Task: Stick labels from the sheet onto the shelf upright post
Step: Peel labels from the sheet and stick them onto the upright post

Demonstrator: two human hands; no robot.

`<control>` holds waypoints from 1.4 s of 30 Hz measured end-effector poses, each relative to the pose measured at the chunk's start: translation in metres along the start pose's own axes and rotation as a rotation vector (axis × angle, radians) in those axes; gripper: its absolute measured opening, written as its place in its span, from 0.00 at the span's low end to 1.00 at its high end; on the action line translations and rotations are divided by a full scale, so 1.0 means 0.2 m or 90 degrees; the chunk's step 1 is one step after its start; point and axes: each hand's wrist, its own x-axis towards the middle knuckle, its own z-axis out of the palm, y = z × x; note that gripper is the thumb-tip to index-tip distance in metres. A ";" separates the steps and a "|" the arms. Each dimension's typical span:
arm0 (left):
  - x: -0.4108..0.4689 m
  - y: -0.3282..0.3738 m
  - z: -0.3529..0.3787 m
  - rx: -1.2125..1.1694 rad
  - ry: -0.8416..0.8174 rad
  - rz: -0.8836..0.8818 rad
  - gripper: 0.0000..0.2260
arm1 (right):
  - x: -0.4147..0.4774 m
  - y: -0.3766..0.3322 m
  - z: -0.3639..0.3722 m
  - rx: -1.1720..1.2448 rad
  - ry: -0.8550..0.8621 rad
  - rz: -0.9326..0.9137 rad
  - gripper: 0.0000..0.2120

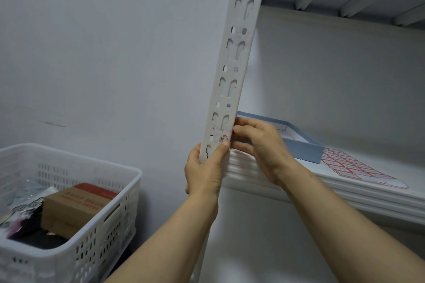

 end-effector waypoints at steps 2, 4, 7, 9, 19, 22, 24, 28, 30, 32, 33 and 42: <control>0.00 0.01 0.01 -0.008 0.010 -0.012 0.25 | 0.00 0.00 0.00 0.000 0.001 -0.001 0.13; 0.00 0.01 0.01 -0.019 0.019 -0.016 0.25 | 0.00 0.00 0.00 -0.002 0.002 -0.001 0.13; 0.00 0.02 0.02 -0.037 0.026 -0.029 0.25 | 0.00 0.00 0.00 0.000 0.002 -0.003 0.13; 0.00 0.02 0.02 -0.042 0.021 -0.036 0.25 | 0.00 0.00 0.00 -0.002 0.001 -0.005 0.13; -0.01 0.03 -0.03 -0.091 -0.061 -0.018 0.12 | 0.00 0.00 0.00 0.009 0.001 0.006 0.12; -0.01 0.03 -0.03 -0.092 -0.053 -0.017 0.11 | 0.00 0.00 0.00 0.010 0.003 0.009 0.11; -0.01 0.03 -0.03 -0.095 -0.052 -0.019 0.11 | 0.00 0.00 0.00 0.009 0.007 0.009 0.11; -0.01 0.04 -0.02 -0.088 -0.046 -0.019 0.10 | 0.00 0.01 0.00 0.007 0.013 0.010 0.11; -0.01 0.04 -0.02 -0.089 -0.045 -0.023 0.09 | 0.00 0.01 0.00 0.004 0.015 0.010 0.11; 0.00 0.05 -0.02 -0.095 -0.046 -0.029 0.09 | 0.00 0.01 0.00 0.002 0.017 0.011 0.10; 0.00 0.05 -0.02 -0.097 -0.045 -0.032 0.09 | 0.00 0.01 0.00 0.000 0.019 0.012 0.10; 0.02 0.02 -0.02 -0.072 -0.046 -0.020 0.13 | 0.00 0.01 0.00 -0.004 0.023 0.016 0.09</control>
